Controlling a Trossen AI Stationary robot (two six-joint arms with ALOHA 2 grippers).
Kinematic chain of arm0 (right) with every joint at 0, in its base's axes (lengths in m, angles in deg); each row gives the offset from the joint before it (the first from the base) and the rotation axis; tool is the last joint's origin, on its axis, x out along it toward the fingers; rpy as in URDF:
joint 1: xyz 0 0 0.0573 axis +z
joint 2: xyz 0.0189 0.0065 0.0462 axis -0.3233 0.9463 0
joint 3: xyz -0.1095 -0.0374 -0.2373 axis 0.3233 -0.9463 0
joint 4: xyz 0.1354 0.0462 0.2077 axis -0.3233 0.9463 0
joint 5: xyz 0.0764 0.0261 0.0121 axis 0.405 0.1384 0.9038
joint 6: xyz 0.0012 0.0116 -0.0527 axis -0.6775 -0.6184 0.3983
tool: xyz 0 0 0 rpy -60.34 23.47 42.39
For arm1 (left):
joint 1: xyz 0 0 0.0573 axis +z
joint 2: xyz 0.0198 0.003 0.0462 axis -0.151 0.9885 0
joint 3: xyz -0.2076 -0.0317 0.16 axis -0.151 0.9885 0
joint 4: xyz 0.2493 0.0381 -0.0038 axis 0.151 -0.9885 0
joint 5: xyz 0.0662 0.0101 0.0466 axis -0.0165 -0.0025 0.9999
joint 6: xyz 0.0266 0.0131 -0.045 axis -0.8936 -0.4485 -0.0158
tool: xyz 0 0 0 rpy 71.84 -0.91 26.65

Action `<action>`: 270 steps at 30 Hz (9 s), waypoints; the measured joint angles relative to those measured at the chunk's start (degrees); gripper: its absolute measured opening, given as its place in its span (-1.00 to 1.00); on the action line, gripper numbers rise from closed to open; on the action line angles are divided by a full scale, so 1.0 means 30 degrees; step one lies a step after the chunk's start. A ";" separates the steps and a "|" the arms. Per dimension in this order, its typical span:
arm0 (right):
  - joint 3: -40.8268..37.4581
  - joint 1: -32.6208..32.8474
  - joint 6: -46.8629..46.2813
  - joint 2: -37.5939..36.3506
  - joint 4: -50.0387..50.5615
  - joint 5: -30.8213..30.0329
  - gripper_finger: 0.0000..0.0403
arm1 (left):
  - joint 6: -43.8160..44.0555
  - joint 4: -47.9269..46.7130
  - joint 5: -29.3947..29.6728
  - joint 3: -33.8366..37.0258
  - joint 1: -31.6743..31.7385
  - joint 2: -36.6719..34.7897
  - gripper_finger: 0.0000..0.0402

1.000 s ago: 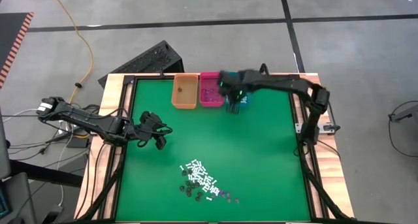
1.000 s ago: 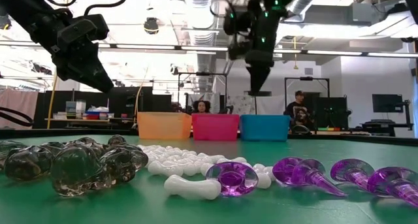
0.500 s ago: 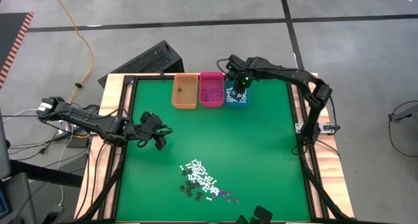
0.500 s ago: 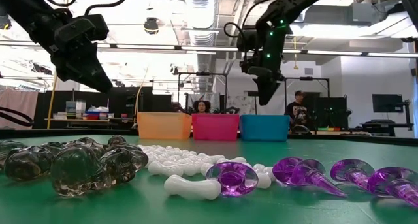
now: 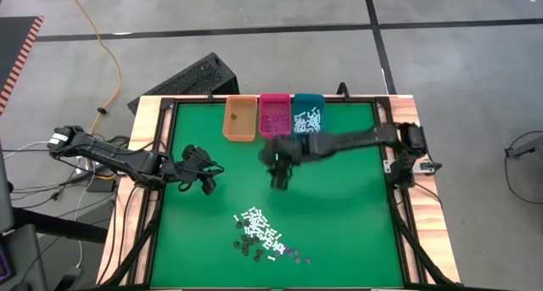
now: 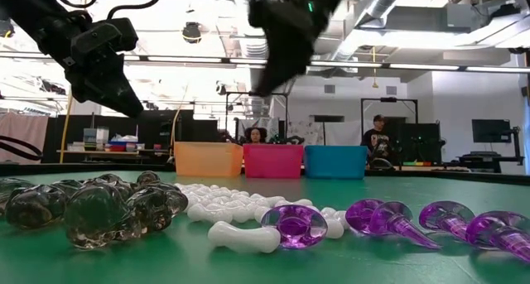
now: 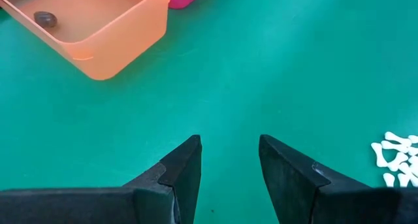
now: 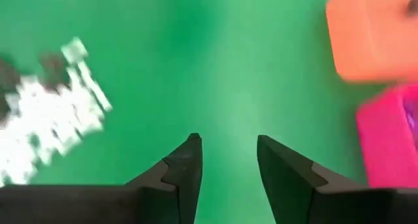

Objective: Sort Halloween decoration
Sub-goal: Put the white bone toy into the blue bin

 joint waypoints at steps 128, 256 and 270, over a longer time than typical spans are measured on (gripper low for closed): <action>-0.0947 0.3833 -0.2226 -0.0452 0.0372 -0.1161 -0.21 | 0.0343 -0.0455 0.0222 0.0000 0.0000 0.0004 -0.28; -1.4127 -0.3748 -0.2811 -0.8533 0.2720 -0.1817 -0.37 | 0.0070 0.0175 -0.0164 -0.0003 0.0000 0.0007 -0.28; -1.4105 -1.0344 0.3661 -0.6558 0.0134 0.0573 -0.37 | -0.0458 0.0156 0.0388 -0.0007 0.0000 0.0007 -0.28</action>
